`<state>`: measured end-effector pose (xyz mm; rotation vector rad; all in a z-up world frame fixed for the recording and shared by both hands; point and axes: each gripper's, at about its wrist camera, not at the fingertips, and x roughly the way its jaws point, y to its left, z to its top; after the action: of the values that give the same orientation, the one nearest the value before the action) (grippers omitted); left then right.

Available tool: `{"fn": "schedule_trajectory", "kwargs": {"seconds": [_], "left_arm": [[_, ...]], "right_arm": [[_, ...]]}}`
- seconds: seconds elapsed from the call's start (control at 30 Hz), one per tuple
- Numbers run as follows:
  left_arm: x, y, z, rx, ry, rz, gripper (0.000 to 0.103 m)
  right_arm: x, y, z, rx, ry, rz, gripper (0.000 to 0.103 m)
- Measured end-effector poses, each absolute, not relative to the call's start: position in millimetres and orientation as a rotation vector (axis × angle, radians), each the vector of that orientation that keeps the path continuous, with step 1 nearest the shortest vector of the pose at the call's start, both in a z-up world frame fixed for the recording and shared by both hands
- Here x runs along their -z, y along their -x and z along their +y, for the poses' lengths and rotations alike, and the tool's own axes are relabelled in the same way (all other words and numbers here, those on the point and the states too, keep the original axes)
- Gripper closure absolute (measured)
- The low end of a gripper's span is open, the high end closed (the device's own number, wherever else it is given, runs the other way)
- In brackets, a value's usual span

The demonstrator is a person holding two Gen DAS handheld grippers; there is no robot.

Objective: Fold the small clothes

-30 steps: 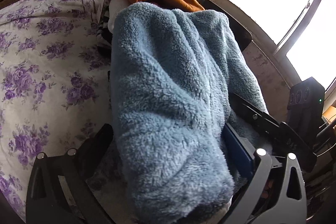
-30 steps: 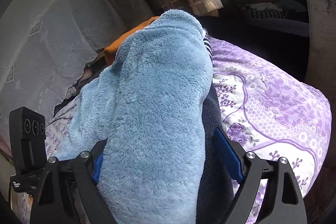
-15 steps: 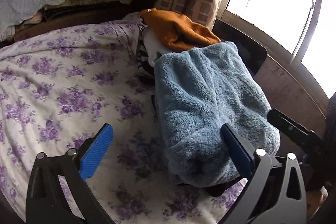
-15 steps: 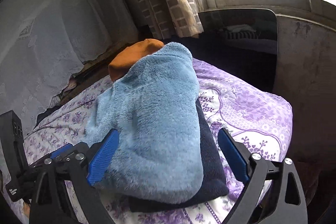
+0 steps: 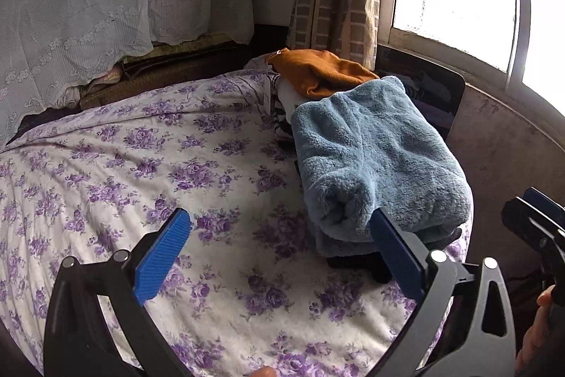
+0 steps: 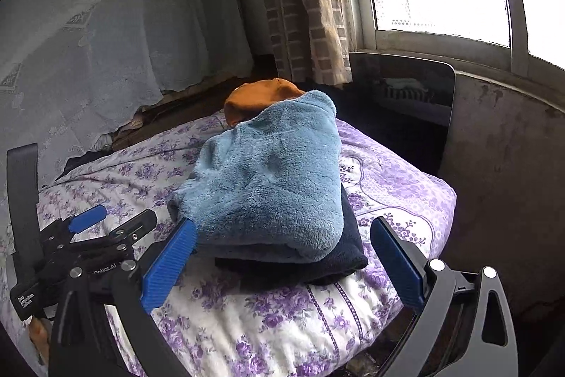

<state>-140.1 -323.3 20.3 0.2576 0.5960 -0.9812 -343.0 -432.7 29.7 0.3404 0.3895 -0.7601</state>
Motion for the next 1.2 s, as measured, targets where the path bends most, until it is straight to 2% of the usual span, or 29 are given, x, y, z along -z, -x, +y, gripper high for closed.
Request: {"fn": "schedule_trajectory", "kwargs": {"seconds": [0.4,1.2], "left_arm": [[-23.0,172.6,-315.4,0.999,-0.333,0.547,0.004],[-33.0,183.3,-313.0,1.013,-0.332,0.531,0.004]], "right_arm": [[-33.6,363.7,-423.7,0.731,-0.326,0.361,0.004],[-33.0,358.7,-422.2,0.704,-0.320,0.371,0.004]]}}
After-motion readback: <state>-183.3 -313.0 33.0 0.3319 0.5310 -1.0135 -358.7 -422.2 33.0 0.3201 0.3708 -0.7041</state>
